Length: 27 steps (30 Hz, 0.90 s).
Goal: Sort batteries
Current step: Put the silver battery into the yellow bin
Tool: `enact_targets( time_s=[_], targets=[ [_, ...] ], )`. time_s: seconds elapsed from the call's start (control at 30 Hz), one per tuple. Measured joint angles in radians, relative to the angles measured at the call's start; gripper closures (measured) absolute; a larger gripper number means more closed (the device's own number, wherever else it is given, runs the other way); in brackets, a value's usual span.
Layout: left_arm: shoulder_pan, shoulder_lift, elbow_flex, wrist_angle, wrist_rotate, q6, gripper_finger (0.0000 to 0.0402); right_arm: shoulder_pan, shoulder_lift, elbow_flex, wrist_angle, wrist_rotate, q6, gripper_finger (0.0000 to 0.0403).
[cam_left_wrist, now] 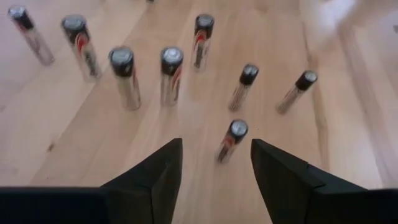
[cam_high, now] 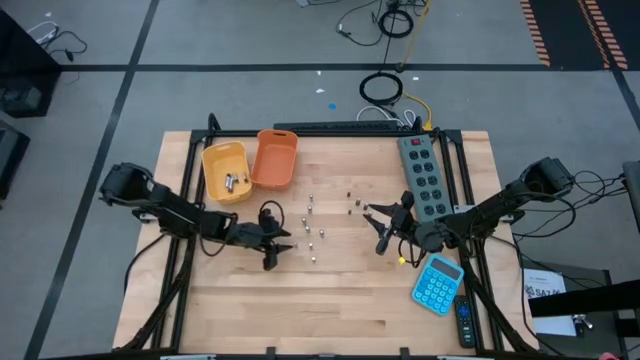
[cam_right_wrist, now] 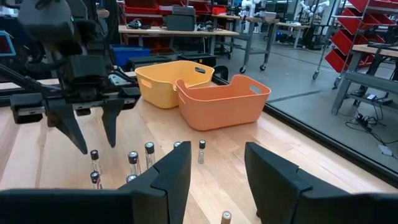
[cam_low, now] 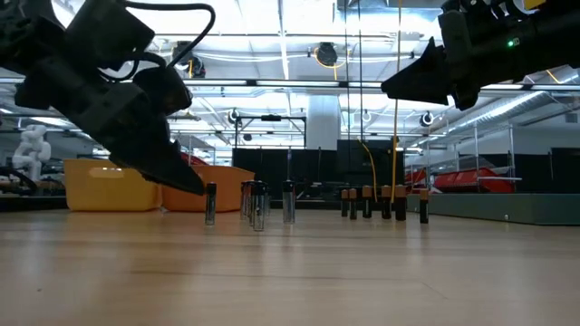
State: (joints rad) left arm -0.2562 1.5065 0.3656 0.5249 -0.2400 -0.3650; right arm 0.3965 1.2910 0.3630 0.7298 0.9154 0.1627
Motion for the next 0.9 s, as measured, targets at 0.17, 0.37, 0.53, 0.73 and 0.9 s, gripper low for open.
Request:
enact_targets(
  time_s=[0.17,0.37,0.53,0.73,0.9],
  targets=[
    [-0.002,0.053,0.001,0.092,0.000,0.015,0.0200,0.000,0.000,0.000,0.000,0.000,0.002,0.0259],
    [-0.002,0.108,0.001,0.156,0.000,0.013,0.0200,0.000,0.000,0.000,-0.001,0.000,0.002,0.0259],
    [-0.002,0.137,0.002,0.199,0.000,0.012,0.0200,0.000,0.000,0.000,-0.001,0.000,0.002,0.0259],
    [-0.002,0.166,0.002,0.234,-0.009,0.006,0.0222,0.000,0.000,0.000,-0.001,0.000,0.002,0.0259],
    [-0.002,0.174,0.002,0.260,-0.012,0.010,0.0319,0.000,0.000,0.000,-0.001,0.000,0.002,0.0259]
  ],
)
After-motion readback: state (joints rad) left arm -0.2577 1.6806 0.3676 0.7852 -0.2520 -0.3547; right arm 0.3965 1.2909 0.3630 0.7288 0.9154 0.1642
